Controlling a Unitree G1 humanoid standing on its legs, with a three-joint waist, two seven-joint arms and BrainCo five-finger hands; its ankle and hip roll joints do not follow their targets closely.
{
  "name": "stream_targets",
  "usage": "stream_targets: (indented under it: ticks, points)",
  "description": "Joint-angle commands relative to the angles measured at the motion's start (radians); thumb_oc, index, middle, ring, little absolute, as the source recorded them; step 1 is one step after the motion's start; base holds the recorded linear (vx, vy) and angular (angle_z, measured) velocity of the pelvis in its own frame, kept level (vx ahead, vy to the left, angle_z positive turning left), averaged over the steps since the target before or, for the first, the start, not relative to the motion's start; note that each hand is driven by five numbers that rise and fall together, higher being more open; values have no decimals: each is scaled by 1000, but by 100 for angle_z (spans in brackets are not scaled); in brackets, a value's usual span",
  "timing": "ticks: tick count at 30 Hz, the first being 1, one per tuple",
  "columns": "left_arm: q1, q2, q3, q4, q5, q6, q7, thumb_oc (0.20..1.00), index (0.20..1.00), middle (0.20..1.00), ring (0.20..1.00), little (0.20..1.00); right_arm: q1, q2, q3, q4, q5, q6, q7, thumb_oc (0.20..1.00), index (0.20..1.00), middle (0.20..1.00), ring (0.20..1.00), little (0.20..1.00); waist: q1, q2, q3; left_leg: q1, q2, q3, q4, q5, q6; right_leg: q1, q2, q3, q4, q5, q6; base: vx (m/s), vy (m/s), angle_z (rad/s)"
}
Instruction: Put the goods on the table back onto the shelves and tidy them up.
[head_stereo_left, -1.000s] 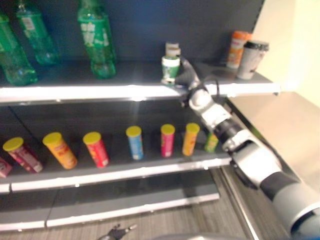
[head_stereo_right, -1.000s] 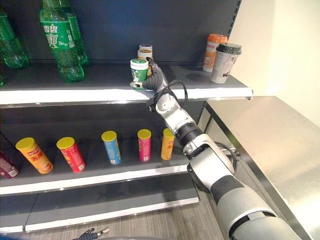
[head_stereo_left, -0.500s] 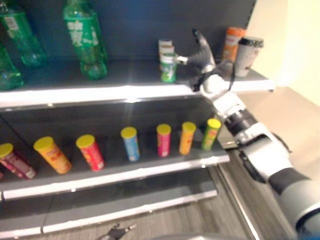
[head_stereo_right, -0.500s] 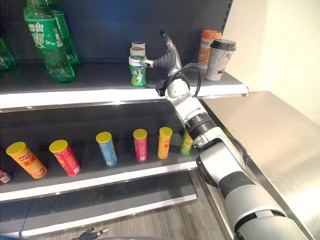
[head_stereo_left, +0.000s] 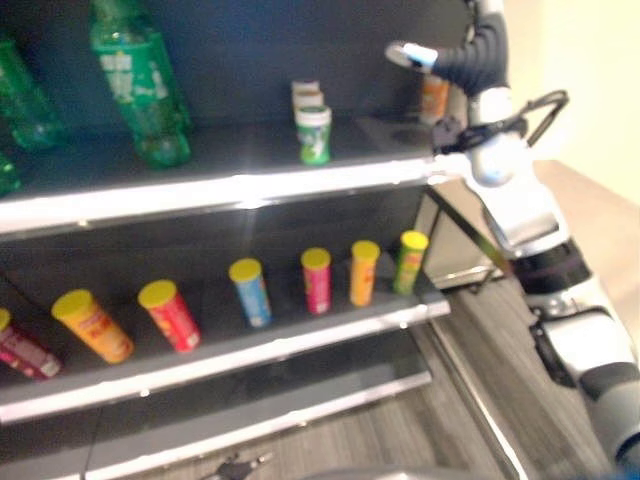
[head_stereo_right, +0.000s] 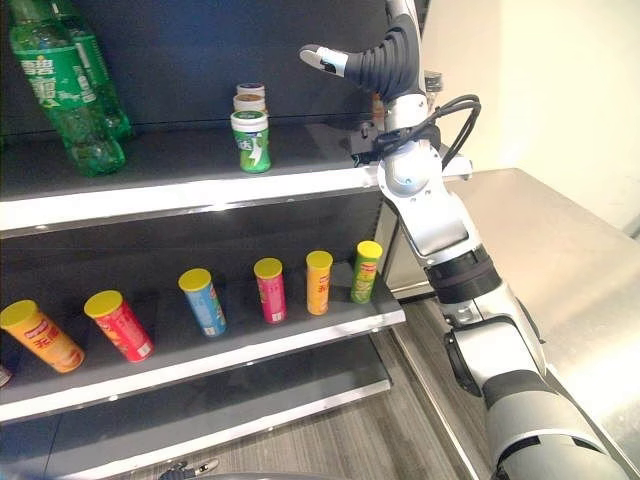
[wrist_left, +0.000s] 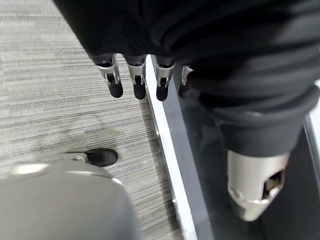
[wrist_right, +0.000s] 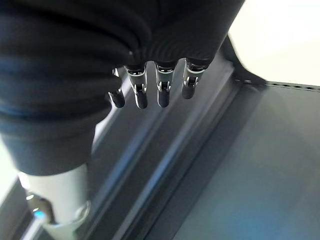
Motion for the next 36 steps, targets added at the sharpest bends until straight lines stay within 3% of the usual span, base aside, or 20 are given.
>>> stream_targets:
  ticks: [1,2,3,5,8,9,13,14,17,20,21,25,27,28,29,32,33,34,35,36]
  points:
    - [-71,-30,25,79,9,-16,1,1000,1000,1000,1000,1000,40,-107,-101,-54,122,-95,56,1000,1000,1000,1000,1000,-16,-9,23,34,-40,-33,8,-131,35,-3,-30,-24,45,-5,-6,-20,-7,-7]
    - [-68,-36,37,83,0,-16,1,1000,1000,1000,1000,1000,103,-143,-126,-103,163,-116,73,1000,1000,1000,1000,1000,-25,-9,23,34,-38,-28,8,-131,33,-5,-28,-22,44,-3,-5,0,0,0]
    - [-56,-55,70,90,-11,-18,-5,1000,1000,1000,1000,1000,304,-209,-228,-207,255,-159,130,1000,1000,1000,1000,1000,-52,-4,23,34,-35,-16,8,-130,31,-12,-25,-14,42,1,-2,-30,-4,-3]
    - [-53,-57,75,92,-17,-21,-8,1000,1000,1000,1000,1000,387,-234,-281,-257,285,-168,150,1000,1000,1000,1000,1000,-56,-5,21,32,-35,-10,8,-131,31,-16,-24,-9,41,2,0,-20,-3,-9]
    - [-35,-58,149,92,-31,-36,-21,1000,1000,1000,1000,1000,767,-316,-501,-413,402,-220,275,1000,1000,1000,1000,1000,-106,7,25,34,-29,19,8,-139,28,-31,-22,7,43,0,12,-9,6,-24]
    - [-34,-57,144,92,-31,-37,-21,1000,1000,1000,1000,1000,779,-315,-512,-419,404,-219,278,1000,1000,1000,1000,1000,-101,7,24,34,-29,19,8,-140,28,-31,-21,7,44,0,12,-52,5,-8]
    - [-4,-47,208,80,-75,-60,-57,1000,1000,1000,1000,1000,1062,-345,-586,-506,498,-222,445,1000,1000,1000,1000,1000,-121,10,26,38,-28,41,8,-140,24,-42,-22,15,53,1,20,-26,-2,-35]
    - [8,-43,228,75,-100,-72,-72,1000,1000,1000,1000,1000,1150,-342,-531,-537,550,-218,526,1000,1000,1000,1000,1000,-120,9,28,37,-28,46,8,-139,21,-45,-24,11,56,-1,23,-27,-10,-19]
    - [4,-37,235,70,-122,-78,-83,1000,1000,1000,1000,1000,1196,-349,-447,-537,551,-195,574,1000,1000,1000,1000,1000,-117,7,30,37,-28,46,8,-138,18,-43,-28,5,57,-1,24,-18,-15,-18]
    - [-20,-35,230,60,-163,-83,-89,1000,1000,1000,1000,1000,1166,-315,-224,-438,527,-132,612,1000,1000,1000,1000,1000,-104,5,37,38,-29,36,8,-135,16,-34,-34,-13,53,-2,23,-9,-13,-2]
    - [-33,-36,216,55,-171,-80,-91,1000,1000,1000,1000,1000,1128,-249,-100,-325,525,-90,613,1000,1000,1000,1000,1000,-89,6,42,41,-29,27,8,-137,15,-25,-37,-23,52,-6,22,-15,-20,17]
    - [-48,-40,169,46,-201,-80,-71,1000,1000,1000,1000,1000,994,-83,130,10,527,-31,589,1000,1000,1000,1000,1000,-53,8,46,36,-33,5,8,-131,17,-16,-44,-44,52,-7,18,-6,-15,15]
    - [-49,-39,137,51,-224,-81,-60,1000,1000,1000,1000,1000,908,77,217,330,505,-10,566,1000,1000,1000,1000,1000,-21,10,51,36,-35,-13,8,-129,18,-5,-47,-63,50,-12,15,9,-26,27]
    - [-49,-38,138,51,-224,-81,-60,1000,1000,1000,1000,1000,906,79,218,334,505,-12,566,1000,1000,1000,1000,1000,-22,9,51,36,-35,-13,8,-129,18,-4,-47,-63,50,-12,15,21,-30,25]
    - [-49,-38,128,56,-227,-80,-61,1000,1000,1000,1000,1000,884,142,230,481,501,-1,551,1000,1000,1000,1000,1000,-12,10,49,36,-37,-20,8,-129,19,1,-48,-69,48,-14,14,25,-22,27]
    - [-62,-33,97,81,-239,-83,-58,1000,1000,1000,1000,1000,796,309,151,928,537,11,488,1000,1000,1000,1000,1000,14,14,44,35,-40,-39,8,-127,21,9,-48,-81,46,-17,11,34,-34,27]
    - [-84,-30,76,111,-235,-81,-58,1000,1000,1000,1000,1000,733,387,-5,1226,614,22,448,1000,1000,1000,1000,1000,28,21,44,40,-42,-53,8,-128,23,21,-47,-88,45,-22,9,46,-38,15]
    - [-94,-27,71,123,-232,-76,-61,1000,1000,1000,1000,1000,713,396,-78,1334,636,27,430,1000,1000,1000,1000,1000,31,23,42,38,-43,-59,8,-128,24,21,-47,-90,45,-24,8,64,-40,15]
    - [-107,-21,62,138,-227,-67,-61,1000,1000,1000,1000,1000,688,391,-251,1528,696,36,373,1000,1000,1000,1000,1000,36,29,36,41,-45,-76,8,-134,27,32,-47,-97,46,-34,6,38,-19,20]
    - [-108,-21,61,138,-227,-67,-61,1000,1000,1000,1000,1000,686,390,-252,1530,696,35,375,1000,1000,1000,1000,1000,36,29,37,42,-45,-77,8,-134,27,33,-47,-98,46,-34,6,48,-21,26]
